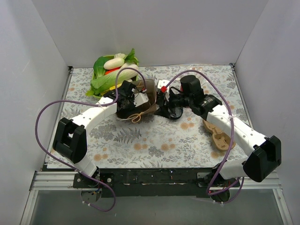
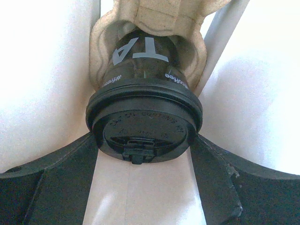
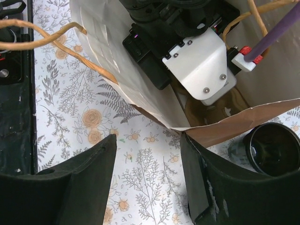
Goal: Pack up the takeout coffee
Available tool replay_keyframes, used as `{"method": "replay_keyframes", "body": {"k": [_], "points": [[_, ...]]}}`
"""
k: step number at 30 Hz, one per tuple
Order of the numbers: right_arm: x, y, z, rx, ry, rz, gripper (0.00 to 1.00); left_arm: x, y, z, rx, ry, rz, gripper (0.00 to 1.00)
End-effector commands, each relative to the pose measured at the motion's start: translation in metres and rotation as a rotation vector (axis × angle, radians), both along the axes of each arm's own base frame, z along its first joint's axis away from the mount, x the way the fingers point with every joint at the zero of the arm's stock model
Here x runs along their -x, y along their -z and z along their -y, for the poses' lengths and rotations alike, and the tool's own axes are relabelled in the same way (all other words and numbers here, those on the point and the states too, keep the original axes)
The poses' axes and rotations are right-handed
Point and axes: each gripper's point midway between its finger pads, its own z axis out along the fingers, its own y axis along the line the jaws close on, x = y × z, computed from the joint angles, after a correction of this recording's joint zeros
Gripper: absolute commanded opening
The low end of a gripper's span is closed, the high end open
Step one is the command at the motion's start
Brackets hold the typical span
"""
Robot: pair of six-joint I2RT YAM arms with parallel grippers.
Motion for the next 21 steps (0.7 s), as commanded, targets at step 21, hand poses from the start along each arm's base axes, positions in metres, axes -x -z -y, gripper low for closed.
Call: {"method": "replay_keyframes", "body": {"k": [21], "points": [[-0.009,-0.031,-0.008,0.016,-0.19,0.231,0.71,-0.002,-0.061,0.025,0.258,-0.076,0.092,0.89]]}}
